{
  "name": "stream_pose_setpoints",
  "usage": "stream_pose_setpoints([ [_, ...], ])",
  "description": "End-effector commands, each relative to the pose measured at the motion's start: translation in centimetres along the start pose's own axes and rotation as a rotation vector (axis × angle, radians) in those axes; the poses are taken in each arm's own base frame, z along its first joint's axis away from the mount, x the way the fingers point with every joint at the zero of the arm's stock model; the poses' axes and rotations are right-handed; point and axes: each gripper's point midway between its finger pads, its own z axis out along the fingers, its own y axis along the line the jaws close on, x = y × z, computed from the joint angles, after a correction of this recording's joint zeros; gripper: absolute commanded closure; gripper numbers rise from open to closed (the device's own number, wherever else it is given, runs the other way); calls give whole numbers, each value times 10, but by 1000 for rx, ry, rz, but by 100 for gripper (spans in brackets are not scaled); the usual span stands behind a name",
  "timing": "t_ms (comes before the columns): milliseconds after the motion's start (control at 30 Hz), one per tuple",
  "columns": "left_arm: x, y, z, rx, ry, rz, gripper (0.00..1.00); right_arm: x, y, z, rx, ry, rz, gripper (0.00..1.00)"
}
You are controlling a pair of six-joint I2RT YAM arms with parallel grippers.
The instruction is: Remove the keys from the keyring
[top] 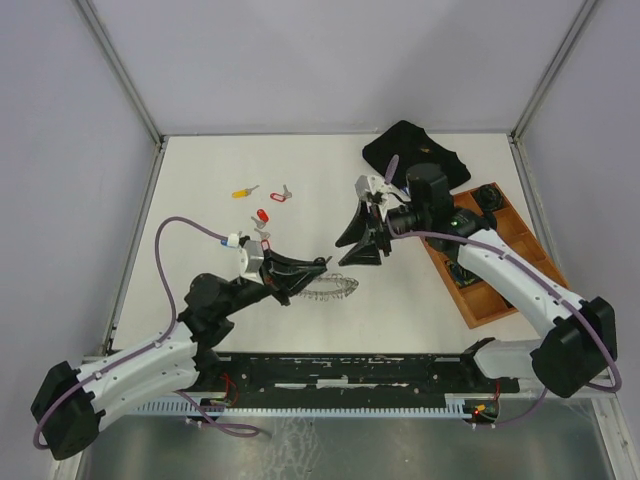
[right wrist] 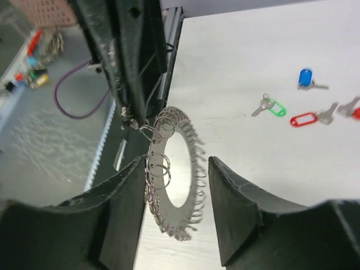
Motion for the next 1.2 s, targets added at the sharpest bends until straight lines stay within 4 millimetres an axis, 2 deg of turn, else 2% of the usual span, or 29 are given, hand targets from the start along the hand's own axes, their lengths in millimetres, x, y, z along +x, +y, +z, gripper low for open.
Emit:
stream_pose_setpoints([
  [0, -24, -26, 4, 143, -28, 75, 97, 27, 39, -18, -162, 81, -356, 41],
  [133, -20, -40, 9, 235, -1, 52, 97, 39, 57, -21, -264, 58, -503, 34],
  [300, -17, -51, 15, 323, 6, 27, 97, 40, 61, -20, -286, 46, -506, 33],
  [667, -16, -59, 22, 396, 9, 0, 97, 36, 62, -16, -326, 19, -429, 41],
  [1000, -12, -62, 23, 418, 17, -20, 97, 28, 74, -22, -367, -4, -439, 44],
  [1167, -11, -62, 23, 427, 14, -29, 97, 24, 87, -26, -412, -40, -428, 44],
])
